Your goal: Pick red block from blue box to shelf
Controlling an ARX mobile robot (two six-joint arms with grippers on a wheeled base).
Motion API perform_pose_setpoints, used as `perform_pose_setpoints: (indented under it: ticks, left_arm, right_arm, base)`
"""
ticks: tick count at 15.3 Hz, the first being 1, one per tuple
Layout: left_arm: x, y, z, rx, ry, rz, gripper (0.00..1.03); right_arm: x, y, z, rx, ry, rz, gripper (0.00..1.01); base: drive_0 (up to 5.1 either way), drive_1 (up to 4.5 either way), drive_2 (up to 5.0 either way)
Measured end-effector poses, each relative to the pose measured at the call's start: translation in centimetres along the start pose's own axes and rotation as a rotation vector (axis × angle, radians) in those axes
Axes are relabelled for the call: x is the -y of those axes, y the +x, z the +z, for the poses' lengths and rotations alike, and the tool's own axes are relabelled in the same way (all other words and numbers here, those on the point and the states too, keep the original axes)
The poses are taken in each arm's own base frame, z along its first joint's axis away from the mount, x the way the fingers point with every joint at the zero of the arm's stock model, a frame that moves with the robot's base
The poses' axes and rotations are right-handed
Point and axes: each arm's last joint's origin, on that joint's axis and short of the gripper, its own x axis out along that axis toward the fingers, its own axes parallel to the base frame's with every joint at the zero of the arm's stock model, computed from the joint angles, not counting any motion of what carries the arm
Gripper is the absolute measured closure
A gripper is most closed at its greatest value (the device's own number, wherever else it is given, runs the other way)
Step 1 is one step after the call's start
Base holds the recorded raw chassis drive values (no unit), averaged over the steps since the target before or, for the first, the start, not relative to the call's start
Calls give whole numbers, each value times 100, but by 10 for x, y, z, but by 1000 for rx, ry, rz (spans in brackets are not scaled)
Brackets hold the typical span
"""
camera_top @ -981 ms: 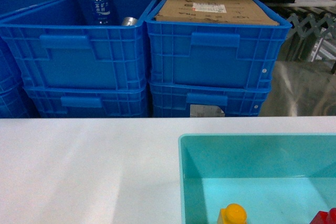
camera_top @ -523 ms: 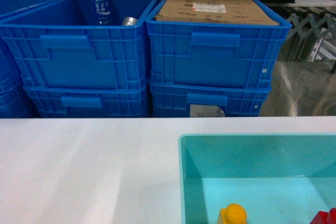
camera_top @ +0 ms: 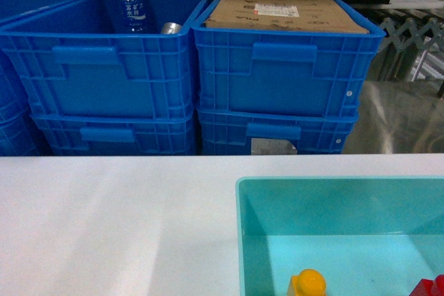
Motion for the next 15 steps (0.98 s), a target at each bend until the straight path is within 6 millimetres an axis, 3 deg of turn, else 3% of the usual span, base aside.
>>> perform_pose_setpoints:
  ticks: [1,3,4,9,12,15]
  left_arm:
    - [0,0,0,0,0,0,5]
    - [0,0,0,0,0,0,5]
    - [0,0,0,0,0,0,5]
    - [0,0,0,0,0,0,5]
    - [0,0,0,0,0,0,5]
    - [0,0,0,0,0,0,5]
  right_arm:
    - [0,0,0,0,-3,0,35]
    - [0,0,0,0,-3,0,8]
    - [0,0,0,0,-3,0,2]
    - [0,0,0,-1,-3,2,3]
    - [-9,10,2,-34,9,46,3]
    - [-13,24,24,-33,50,59,3]
  base:
    - [0,0,0]
    - [0,0,0]
    - [0,0,0]
    - [0,0,0]
    - [0,0,0]
    - [0,0,0]
